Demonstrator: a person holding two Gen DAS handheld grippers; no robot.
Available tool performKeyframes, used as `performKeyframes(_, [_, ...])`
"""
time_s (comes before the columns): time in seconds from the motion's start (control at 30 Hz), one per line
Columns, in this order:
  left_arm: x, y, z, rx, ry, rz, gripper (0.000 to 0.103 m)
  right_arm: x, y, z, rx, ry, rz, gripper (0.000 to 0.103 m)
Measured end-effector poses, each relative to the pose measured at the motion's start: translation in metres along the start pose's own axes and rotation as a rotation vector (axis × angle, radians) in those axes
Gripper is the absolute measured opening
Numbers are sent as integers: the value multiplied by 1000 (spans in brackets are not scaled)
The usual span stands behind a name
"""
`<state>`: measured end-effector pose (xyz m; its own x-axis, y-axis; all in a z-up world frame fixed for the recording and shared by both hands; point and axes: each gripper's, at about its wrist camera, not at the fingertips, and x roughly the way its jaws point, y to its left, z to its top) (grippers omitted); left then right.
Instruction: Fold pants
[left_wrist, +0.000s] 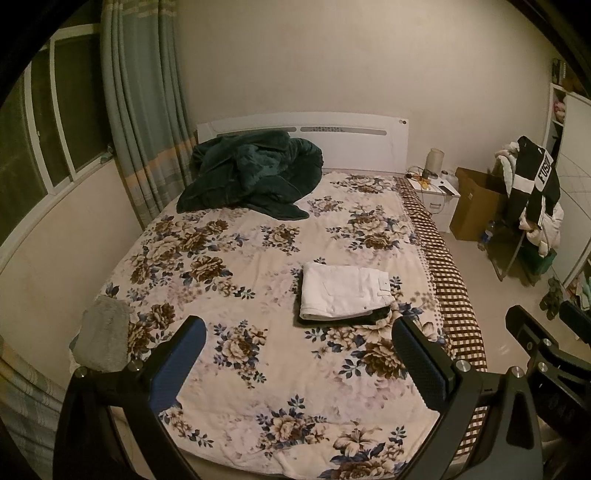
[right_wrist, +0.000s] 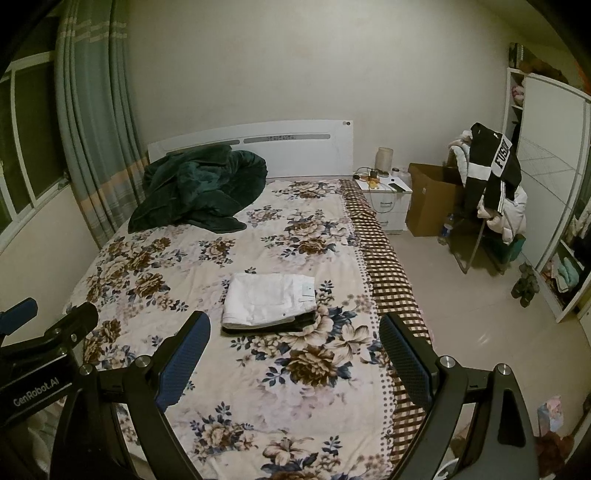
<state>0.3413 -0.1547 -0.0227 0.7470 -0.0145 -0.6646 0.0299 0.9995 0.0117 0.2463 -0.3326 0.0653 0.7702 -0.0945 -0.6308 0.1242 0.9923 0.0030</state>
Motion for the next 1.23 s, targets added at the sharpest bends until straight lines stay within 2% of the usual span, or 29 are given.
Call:
performKeyframes(0.77, [-2,-1,-1,0,-4,9,103,2,-7,-9,4,14,22,95])
performKeyframes(0.87, [-3,1,-1,-3,-3,10,103,2,-9,-12,17,12,9,99])
performKeyframes(1.23, [-5,5,-2,2,-19,12,103,2,-8,-15,-6,26,12,99])
